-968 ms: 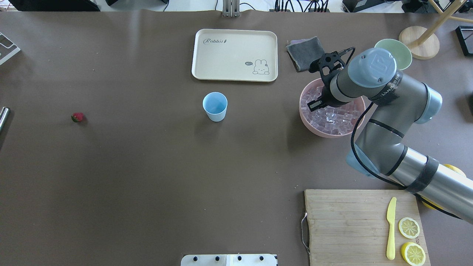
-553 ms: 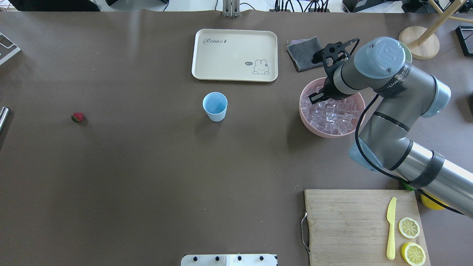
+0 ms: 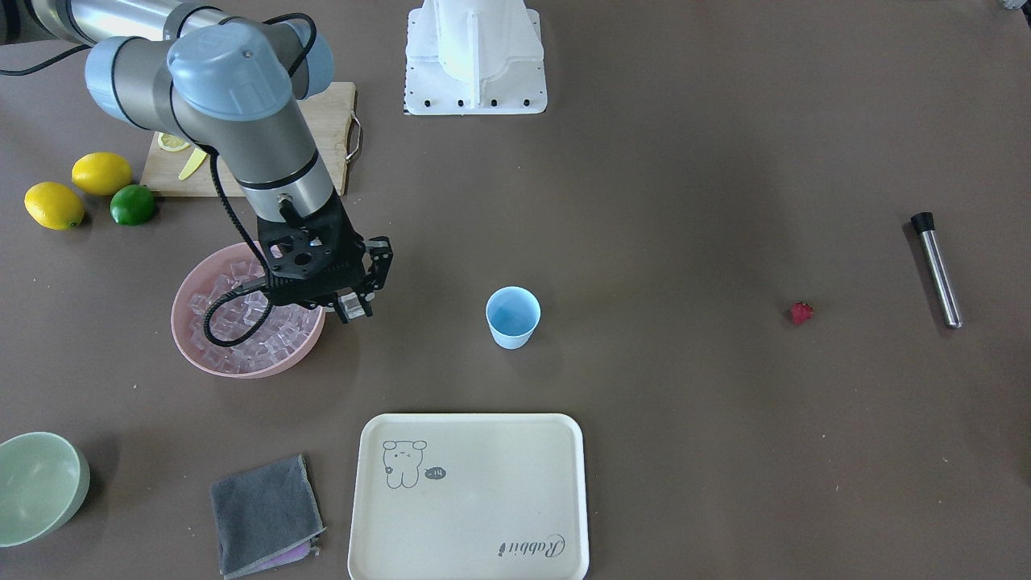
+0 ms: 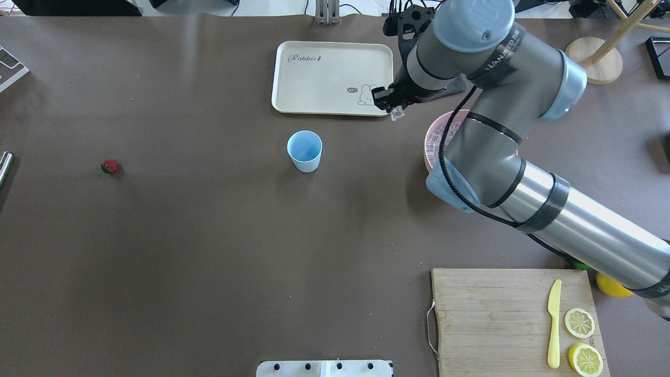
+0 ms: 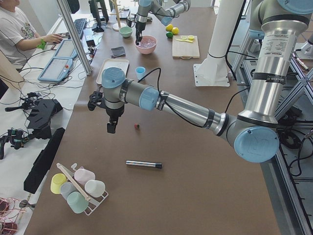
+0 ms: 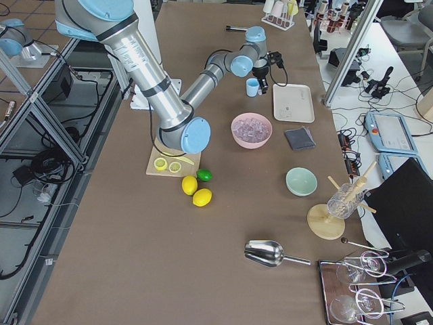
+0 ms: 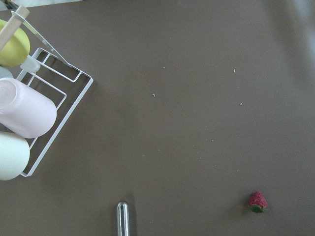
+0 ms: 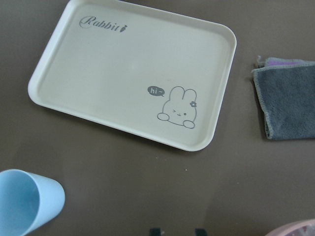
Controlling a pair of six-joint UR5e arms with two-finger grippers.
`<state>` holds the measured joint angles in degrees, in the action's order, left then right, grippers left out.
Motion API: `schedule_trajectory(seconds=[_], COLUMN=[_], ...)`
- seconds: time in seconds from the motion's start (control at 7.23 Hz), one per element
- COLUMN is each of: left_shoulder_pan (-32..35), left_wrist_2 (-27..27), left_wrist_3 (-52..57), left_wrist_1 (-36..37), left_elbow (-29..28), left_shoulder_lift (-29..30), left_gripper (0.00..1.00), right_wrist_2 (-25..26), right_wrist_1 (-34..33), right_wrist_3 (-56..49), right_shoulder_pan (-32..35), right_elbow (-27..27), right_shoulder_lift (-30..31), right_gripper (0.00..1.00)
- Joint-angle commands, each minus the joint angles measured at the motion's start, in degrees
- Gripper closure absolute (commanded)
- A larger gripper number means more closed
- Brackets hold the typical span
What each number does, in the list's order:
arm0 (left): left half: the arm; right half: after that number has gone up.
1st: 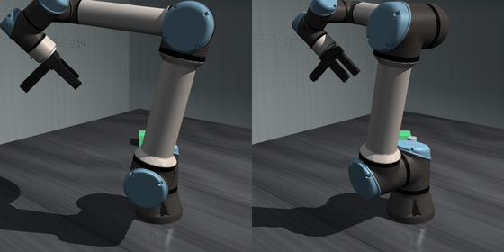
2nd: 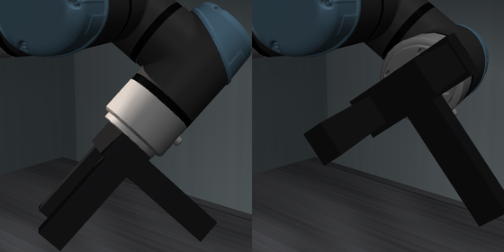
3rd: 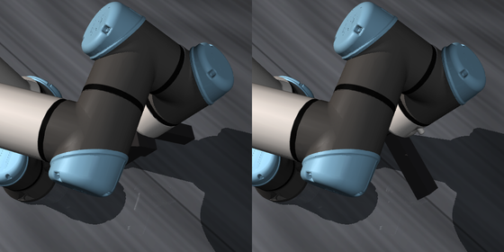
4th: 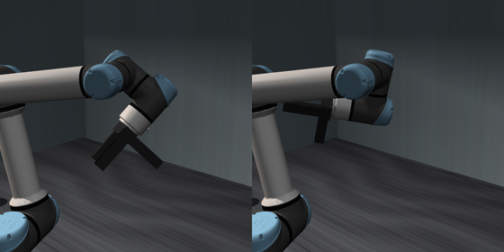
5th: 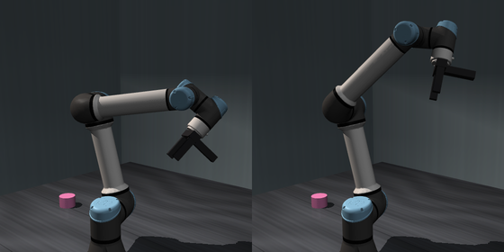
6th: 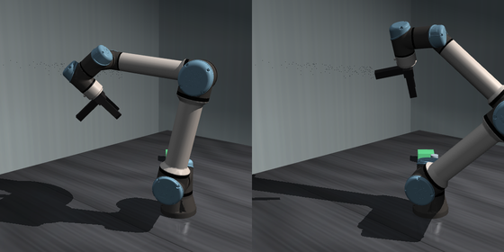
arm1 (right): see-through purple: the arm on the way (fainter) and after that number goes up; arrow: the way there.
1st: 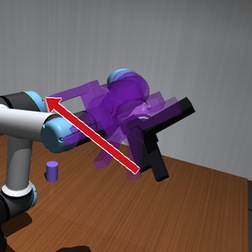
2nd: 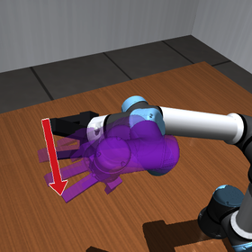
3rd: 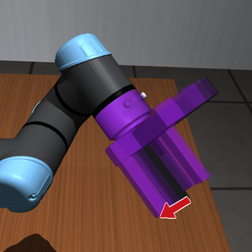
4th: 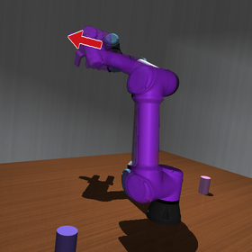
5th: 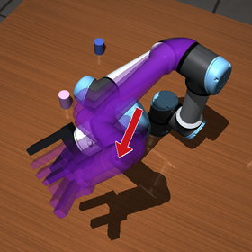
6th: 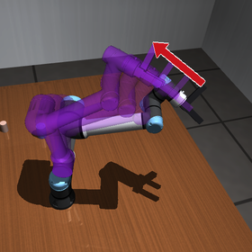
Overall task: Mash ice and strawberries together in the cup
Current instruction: 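Carry the ice cube with the right gripper over the light-blue cup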
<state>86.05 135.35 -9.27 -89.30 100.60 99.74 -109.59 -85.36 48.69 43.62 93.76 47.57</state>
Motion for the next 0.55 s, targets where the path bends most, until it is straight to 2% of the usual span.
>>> schedule_trajectory(seconds=[0.0,0.14,0.28,0.41], left_shoulder_pan=[0.0,0.0,-0.1,0.0], left_wrist_2=[0.0,0.0,0.0,0.0], left_wrist_3=[-0.1,-0.2,-0.1,-0.1], left_wrist_1=[0.1,0.1,0.0,0.0], left_elbow=[0.2,0.1,-0.1,-0.3], left_shoulder_lift=[-0.1,-0.1,-0.1,-0.1], left_gripper=[0.02,0.02,0.02,0.02], right_wrist_2=[2.0,6.2,6.9,10.1], right_wrist_1=[0.2,0.6,1.1,1.2], right_wrist_3=[6.6,9.0,11.4,11.8], right_shoulder_pan=[-4.0,-6.6,-8.2,-9.8], right_elbow=[-10.7,-11.9,-12.0,-12.4], right_shoulder_lift=[-12.0,-13.5,-14.2,-14.3], right_gripper=[1.00,1.00,1.00,1.00])
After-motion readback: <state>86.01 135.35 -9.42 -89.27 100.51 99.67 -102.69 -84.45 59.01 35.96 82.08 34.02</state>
